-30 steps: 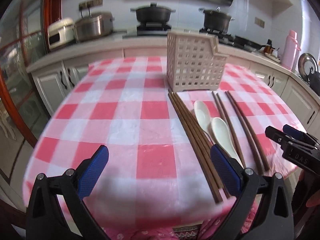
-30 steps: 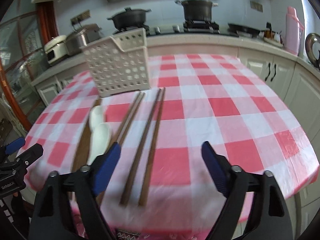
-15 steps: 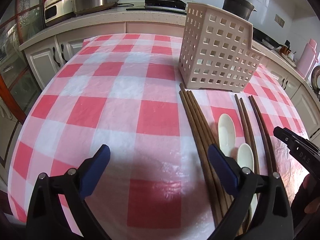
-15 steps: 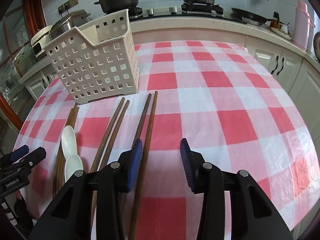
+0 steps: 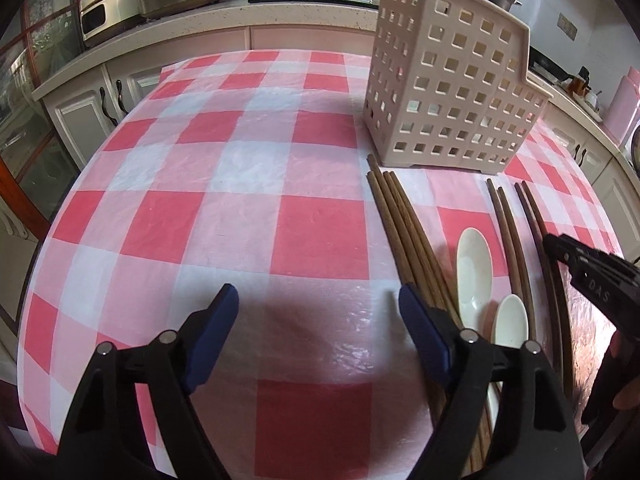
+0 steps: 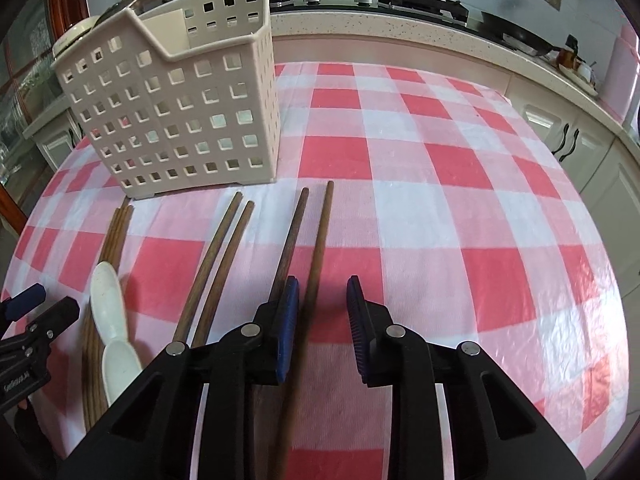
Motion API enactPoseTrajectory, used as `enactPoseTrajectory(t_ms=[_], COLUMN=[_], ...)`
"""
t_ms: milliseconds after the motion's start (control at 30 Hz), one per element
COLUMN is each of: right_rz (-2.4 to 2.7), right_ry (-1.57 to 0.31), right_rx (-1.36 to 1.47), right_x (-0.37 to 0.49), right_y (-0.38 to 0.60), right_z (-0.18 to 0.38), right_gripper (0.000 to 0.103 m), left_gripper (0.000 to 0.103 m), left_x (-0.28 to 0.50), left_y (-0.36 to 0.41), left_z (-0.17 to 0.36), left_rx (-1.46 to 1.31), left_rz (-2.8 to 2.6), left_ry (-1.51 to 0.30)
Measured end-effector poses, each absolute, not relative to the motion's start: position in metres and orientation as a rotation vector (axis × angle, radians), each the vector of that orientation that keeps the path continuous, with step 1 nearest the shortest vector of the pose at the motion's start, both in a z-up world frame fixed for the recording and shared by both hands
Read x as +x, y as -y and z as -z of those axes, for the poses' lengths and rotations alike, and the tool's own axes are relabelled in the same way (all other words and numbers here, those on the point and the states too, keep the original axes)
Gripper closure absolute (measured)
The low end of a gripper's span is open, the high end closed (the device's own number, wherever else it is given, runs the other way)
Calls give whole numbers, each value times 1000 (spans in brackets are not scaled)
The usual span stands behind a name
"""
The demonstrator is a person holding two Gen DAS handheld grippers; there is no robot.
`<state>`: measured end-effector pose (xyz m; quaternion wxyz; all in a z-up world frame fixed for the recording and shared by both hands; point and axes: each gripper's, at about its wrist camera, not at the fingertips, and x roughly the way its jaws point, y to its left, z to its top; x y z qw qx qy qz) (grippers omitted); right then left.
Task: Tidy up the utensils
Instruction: 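Lower both tools toward the brown chopsticks beside the white basket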
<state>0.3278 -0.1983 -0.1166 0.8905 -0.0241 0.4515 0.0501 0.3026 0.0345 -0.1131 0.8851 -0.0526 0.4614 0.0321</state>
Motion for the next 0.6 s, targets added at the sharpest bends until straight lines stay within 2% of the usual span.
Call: enactPoseTrajectory(t_ms=[267, 600], right_rz=[-113, -133], right_ry=[-947, -953], right_rx=[-46, -47], right_x=[339, 340], right_y=[202, 203], right_z=[116, 116], right_gripper=[79, 79], left_gripper=[29, 40], left_x=[314, 326], left_y=[-25, -19], left_z=[111, 111], left_rx=[-112, -106], left_rz=[-54, -102], left_ry=[-975, -1003])
